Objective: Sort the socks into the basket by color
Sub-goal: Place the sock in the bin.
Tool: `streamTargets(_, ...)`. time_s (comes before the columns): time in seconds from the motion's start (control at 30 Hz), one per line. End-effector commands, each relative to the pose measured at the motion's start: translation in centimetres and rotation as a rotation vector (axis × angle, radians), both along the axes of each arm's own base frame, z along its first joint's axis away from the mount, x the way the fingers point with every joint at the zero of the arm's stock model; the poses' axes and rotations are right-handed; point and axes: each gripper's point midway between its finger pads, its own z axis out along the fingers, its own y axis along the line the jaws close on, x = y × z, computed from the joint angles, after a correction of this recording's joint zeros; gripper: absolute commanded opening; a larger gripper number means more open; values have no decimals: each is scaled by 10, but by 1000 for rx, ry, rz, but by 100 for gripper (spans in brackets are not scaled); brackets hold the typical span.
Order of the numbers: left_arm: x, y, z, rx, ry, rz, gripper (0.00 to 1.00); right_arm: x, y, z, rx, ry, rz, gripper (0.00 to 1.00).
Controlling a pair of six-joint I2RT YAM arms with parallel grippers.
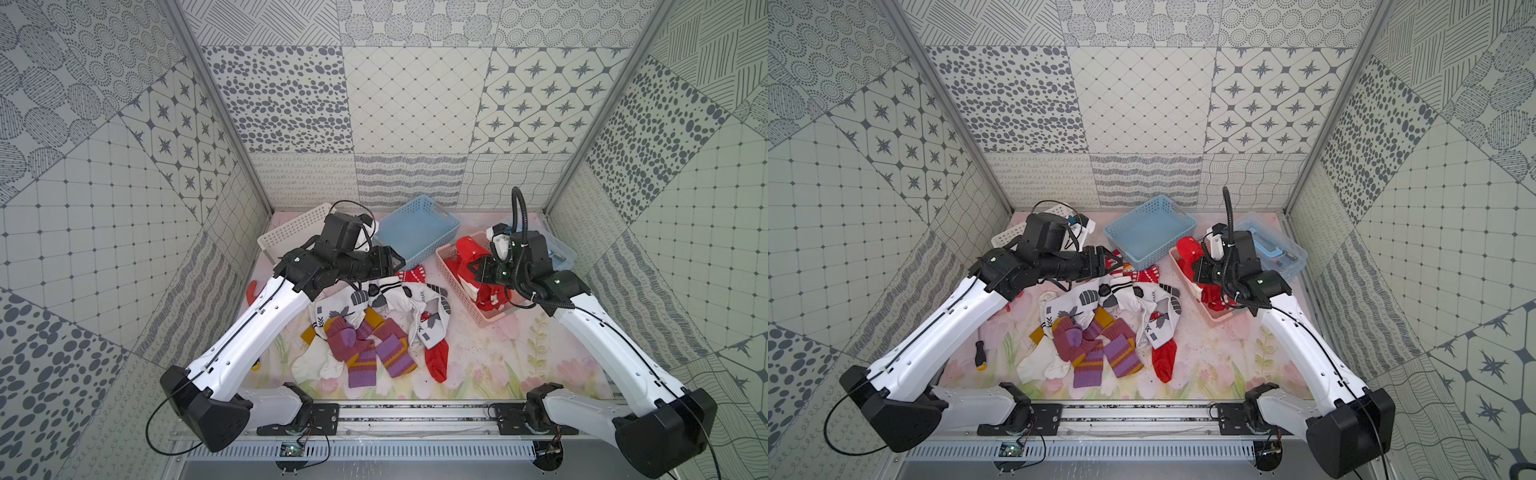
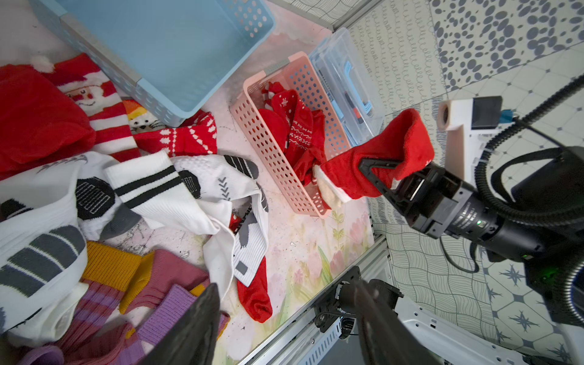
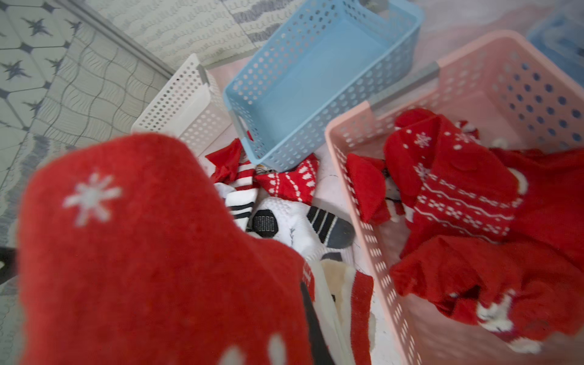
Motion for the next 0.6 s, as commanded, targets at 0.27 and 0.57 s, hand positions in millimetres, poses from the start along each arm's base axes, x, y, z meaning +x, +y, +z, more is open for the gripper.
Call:
streamTargets(0.27, 17, 16, -60, 205, 51, 23, 67, 27, -48, -89, -32, 309, -181, 2)
streamTargets(0.57, 23, 28, -96, 329, 103, 47, 67, 31, -65, -158, -110, 480, -235, 14)
